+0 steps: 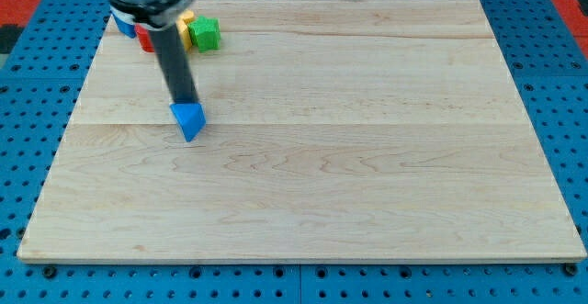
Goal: Move the blue triangle to the bottom center of the board
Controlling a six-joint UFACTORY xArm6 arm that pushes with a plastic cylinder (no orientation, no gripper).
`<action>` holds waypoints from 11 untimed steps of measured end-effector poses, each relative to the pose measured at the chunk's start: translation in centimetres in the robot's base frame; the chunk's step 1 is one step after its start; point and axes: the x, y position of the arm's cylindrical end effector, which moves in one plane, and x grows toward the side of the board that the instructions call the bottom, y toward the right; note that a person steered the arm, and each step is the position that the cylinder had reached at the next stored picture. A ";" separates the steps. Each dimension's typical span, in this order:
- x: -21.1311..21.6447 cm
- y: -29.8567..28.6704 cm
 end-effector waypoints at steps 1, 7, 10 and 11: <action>3.1 1.4; 4.4 5.6; 11.9 12.2; 9.9 12.5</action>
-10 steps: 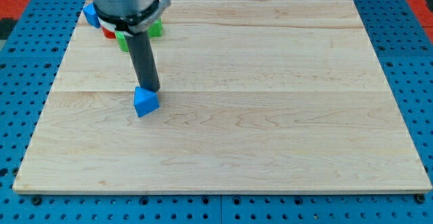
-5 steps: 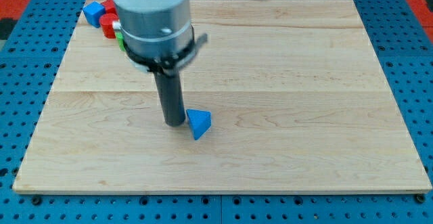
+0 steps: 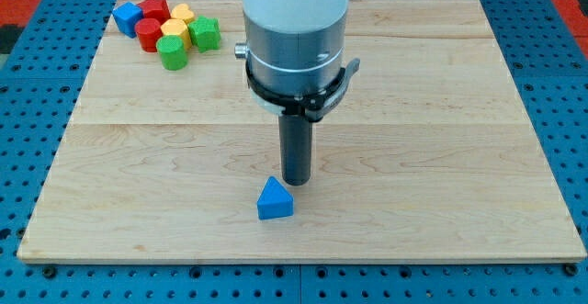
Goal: Move the blue triangle to the bottom center of the board
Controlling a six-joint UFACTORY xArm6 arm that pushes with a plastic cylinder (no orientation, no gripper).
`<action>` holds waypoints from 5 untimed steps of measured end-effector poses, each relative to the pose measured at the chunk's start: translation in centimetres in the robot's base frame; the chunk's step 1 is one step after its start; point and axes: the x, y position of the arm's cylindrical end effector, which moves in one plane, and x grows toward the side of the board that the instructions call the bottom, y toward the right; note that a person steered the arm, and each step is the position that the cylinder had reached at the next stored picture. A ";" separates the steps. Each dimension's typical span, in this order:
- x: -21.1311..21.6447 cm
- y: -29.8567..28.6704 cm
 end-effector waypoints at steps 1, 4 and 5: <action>0.0 -1.0; 0.9 -3.7; 0.9 -3.6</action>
